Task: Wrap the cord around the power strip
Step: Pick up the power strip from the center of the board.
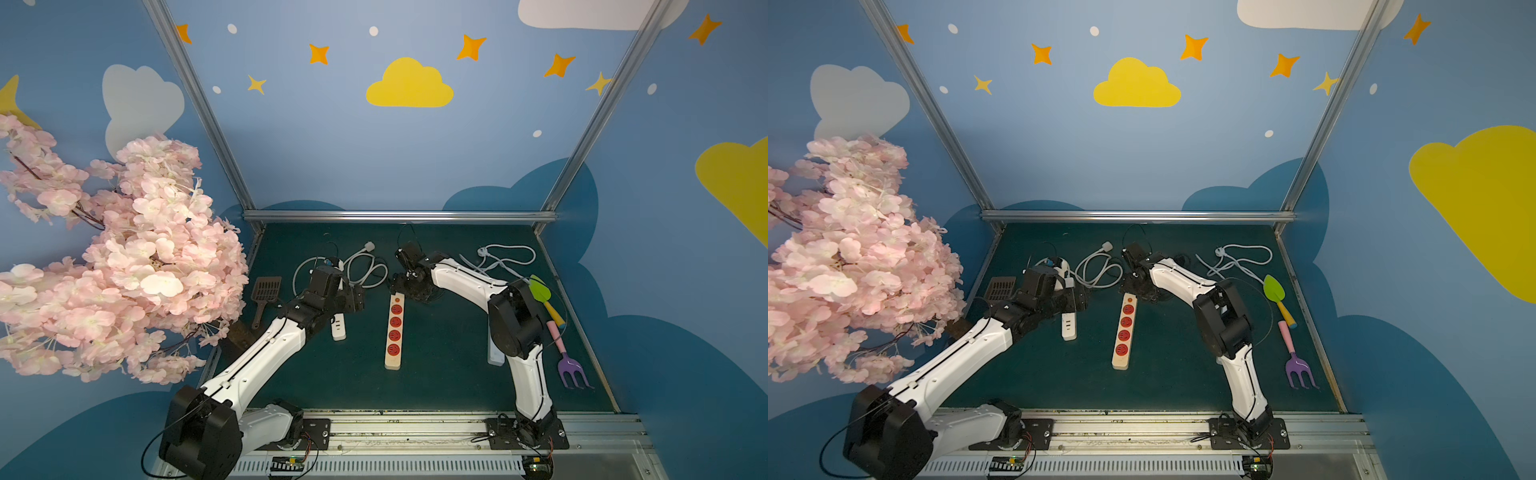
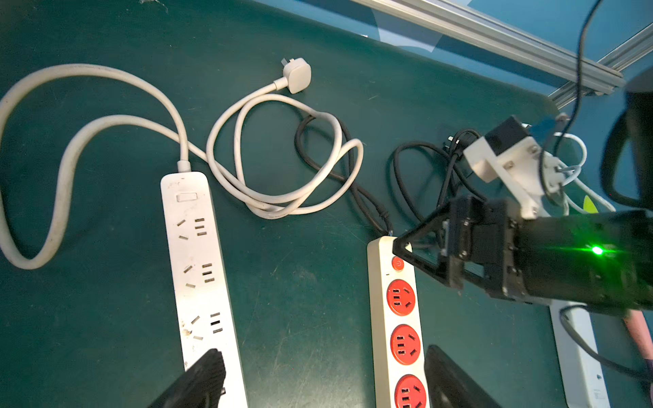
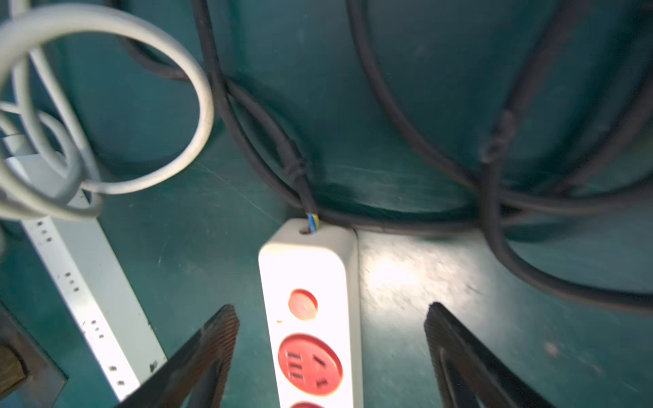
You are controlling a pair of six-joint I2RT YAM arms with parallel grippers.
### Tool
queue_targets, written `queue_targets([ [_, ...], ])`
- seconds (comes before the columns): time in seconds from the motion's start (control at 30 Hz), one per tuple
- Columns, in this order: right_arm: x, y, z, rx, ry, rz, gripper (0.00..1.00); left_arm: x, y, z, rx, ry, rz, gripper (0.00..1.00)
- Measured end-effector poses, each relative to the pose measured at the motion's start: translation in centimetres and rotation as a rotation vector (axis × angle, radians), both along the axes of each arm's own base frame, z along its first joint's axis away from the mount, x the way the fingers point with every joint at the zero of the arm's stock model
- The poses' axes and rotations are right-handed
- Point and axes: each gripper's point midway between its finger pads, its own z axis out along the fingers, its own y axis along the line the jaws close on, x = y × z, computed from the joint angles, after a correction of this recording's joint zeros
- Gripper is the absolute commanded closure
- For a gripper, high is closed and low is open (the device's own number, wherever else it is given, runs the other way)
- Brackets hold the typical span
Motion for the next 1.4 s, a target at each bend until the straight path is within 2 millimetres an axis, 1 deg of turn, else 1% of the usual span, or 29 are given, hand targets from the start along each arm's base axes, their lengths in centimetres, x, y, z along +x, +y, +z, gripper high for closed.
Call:
queue_targets([
  [0.17,-0.2,0.8,-1.5,-0.044,0.029,0.001,0.21,-0.6,0.2,0.3,-0.015,-0.013,0.006,0.14],
  [0.33,-1.0,0.7,-2.8,-0.082,0.060,0.003,0.33,-0.8,0.2,1.3,-0.044,-0.034,0.018,0.18],
  [0.4,-1.0,0.9,-3.0,-0.083,0.062,0.004,0.38,-0.9,0.1,1.3,-0.057,-0.029,0.020,0.20],
  [0.47,-0.9,1.1,-3.0,-0.077,0.061,0.005,0.44,-1.0,0.0,1.3,-0.073,-0.017,0.026,0.21],
  [0.6,-0.8,1.3,-2.8,-0.070,0.061,0.021,0.65,-1.4,-0.3,1.0,-0.108,0.014,0.020,0.21],
  [0.73,-0.8,1.1,-2.5,-0.045,0.057,0.053,0.75,-2.2,-0.8,0.8,-0.130,0.064,-0.008,0.18],
  [0.8,-1.4,0.5,-2.0,-0.024,0.054,0.070,0.77,-2.7,-1.2,1.0,-0.140,0.085,-0.037,0.13],
  [0.87,-2.2,-0.5,-0.3,0.000,0.041,0.088,0.78,-3.1,-2.0,1.6,-0.166,0.101,-0.077,0.08],
  [0.9,-2.5,-1.0,1.2,0.022,0.026,0.092,0.79,-3.4,-2.5,1.9,-0.185,0.108,-0.104,0.04],
  [0.97,-2.5,-1.7,5.2,0.084,-0.044,0.092,0.80,-4.1,-3.9,2.6,-0.226,0.119,-0.164,0.00],
  [1.0,-2.3,-2.0,7.7,0.124,-0.093,0.087,0.81,-4.4,-4.7,2.8,-0.246,0.125,-0.198,0.00],
  [1.03,-2.1,-2.3,10.2,0.166,-0.147,0.079,0.82,-4.9,-5.7,3.0,-0.271,0.133,-0.237,0.00],
  [1.1,-2.0,-3.0,14.6,0.240,-0.245,0.060,0.84,-5.8,-8.0,3.2,-0.318,0.152,-0.315,0.00],
  [1.13,-2.0,-3.4,16.6,0.282,-0.291,0.042,0.84,-6.3,-9.2,3.3,-0.338,0.159,-0.356,0.00],
  [1.17,-2.1,-3.8,17.7,0.308,-0.317,0.029,0.85,-6.7,-10.2,3.3,-0.351,0.164,-0.395,0.00],
  [1.2,-2.3,-4.2,18.6,0.336,-0.340,0.012,0.85,-7.1,-11.2,3.2,-0.362,0.173,-0.433,0.00],
  [1.27,-2.7,-4.9,19.0,0.362,-0.356,-0.014,0.86,-7.8,-12.5,2.9,-0.376,0.193,-0.483,0.00],
  [1.4,-3.2,-5.7,17.5,0.372,-0.334,-0.077,0.87,-8.0,-13.5,2.1,-0.397,0.210,-0.525,0.02],
])
